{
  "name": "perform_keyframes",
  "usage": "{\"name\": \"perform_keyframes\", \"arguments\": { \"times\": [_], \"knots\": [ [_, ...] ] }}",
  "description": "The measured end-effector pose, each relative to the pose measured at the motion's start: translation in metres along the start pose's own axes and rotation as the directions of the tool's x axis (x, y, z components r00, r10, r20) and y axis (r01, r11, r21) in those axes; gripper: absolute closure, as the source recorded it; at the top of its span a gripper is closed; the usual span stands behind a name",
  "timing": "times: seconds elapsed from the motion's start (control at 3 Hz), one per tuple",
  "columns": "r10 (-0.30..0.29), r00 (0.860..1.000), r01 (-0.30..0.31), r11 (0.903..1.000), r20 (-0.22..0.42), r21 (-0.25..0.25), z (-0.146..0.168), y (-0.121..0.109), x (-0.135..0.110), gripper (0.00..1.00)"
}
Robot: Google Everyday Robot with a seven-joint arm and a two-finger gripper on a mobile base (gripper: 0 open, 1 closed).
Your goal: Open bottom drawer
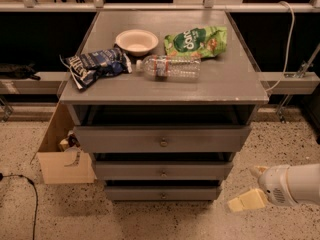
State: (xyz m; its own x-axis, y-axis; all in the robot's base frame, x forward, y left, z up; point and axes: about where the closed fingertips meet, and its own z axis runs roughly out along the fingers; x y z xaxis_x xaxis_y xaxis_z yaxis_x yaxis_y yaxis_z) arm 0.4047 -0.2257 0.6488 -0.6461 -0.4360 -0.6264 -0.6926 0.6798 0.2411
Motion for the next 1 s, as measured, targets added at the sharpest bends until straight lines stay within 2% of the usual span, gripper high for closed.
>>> {"name": "perform_keyframes", "arguments": {
  "times": [0.33, 0.67, 1.0],
  "knots": [
    [0.013, 0.997, -0.015, 0.9993, -0.073, -0.033, 0.007, 0.001, 0.009, 0.0],
    [0.021, 0.995, -0.026, 0.9984, -0.098, -0.051, 0.009, 0.004, 0.012, 0.0],
    [0.038, 0.995, -0.043, 0.9978, -0.088, -0.051, 0.025, -0.002, 0.015, 0.0]
  ]
}}
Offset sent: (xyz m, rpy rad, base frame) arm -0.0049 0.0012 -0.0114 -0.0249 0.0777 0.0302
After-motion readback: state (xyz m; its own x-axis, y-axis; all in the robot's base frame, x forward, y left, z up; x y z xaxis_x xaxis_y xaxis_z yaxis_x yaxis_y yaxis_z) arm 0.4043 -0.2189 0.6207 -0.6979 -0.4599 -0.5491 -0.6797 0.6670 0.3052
